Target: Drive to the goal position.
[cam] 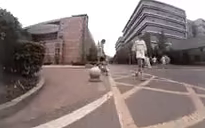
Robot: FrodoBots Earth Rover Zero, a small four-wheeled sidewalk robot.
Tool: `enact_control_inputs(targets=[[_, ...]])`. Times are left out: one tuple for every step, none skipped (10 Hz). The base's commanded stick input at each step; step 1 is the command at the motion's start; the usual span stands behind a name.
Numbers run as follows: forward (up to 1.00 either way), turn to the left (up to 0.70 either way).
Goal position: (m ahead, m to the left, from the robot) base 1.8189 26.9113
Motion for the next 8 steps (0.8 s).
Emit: enact_control_inputs(targets=[[0.70, 0.14], [0.70, 0.14], [0.70, 0.14], [0.70, 0.14], [0.70, 0.14], [0.70, 0.14], [0.70, 0.14], [0.70, 0.14]])
